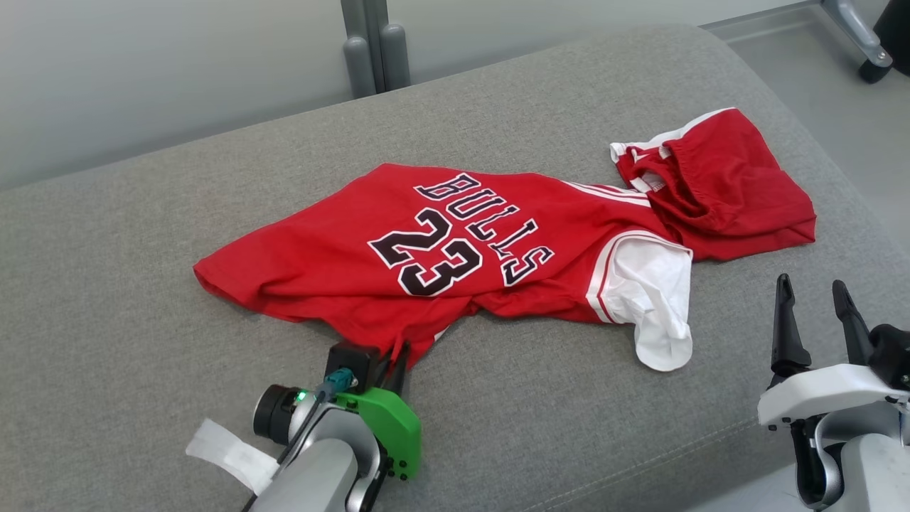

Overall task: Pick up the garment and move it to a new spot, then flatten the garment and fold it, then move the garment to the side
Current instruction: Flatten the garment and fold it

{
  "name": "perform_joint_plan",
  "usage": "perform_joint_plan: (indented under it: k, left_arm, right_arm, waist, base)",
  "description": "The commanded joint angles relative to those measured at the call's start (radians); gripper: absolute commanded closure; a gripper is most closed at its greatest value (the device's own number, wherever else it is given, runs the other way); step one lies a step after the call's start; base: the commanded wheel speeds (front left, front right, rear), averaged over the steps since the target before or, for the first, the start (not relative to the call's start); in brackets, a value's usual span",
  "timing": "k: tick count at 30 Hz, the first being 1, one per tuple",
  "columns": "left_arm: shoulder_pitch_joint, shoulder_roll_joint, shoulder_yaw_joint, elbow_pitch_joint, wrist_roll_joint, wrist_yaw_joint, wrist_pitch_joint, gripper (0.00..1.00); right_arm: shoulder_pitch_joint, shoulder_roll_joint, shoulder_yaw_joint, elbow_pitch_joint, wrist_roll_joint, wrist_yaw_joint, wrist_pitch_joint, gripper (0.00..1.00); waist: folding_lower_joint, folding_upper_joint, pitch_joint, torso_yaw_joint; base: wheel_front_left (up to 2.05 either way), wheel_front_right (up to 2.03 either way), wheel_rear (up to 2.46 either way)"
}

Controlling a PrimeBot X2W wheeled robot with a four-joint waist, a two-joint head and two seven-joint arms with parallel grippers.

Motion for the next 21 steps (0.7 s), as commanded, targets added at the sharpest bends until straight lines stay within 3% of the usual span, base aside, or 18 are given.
perform_joint_plan:
  k: [1,11,21]
  left_arm:
    - [-0.022,0.005,0.024,-0.011,-0.015,0.008,-0.004,1.0]
    - [-0.021,0.031,0.237,-0.184,0.065,-0.007,-0.003,1.0]
    - [0.056,0.126,0.296,-0.357,0.149,-0.036,-0.003,1.0]
  right_arm:
    - [0.012,-0.004,-0.006,-0.01,0.011,0.0,-0.004,0.0]
    - [0.029,-0.004,-0.023,-0.012,0.019,0.0,-0.012,0.0]
    - [0.049,-0.004,-0.031,0.002,0.025,0.0,-0.018,0.0]
  waist:
    - [0.0,-0.0001,-0.002,0.008]
    - [0.0,-0.0001,-0.041,0.092]
    - [0.0,-0.0001,-0.082,0.146]
  base:
    - [0.0,0.0,0.0]
    - [0.0,0.0,0.0]
    - [0.0,0.0,0.0]
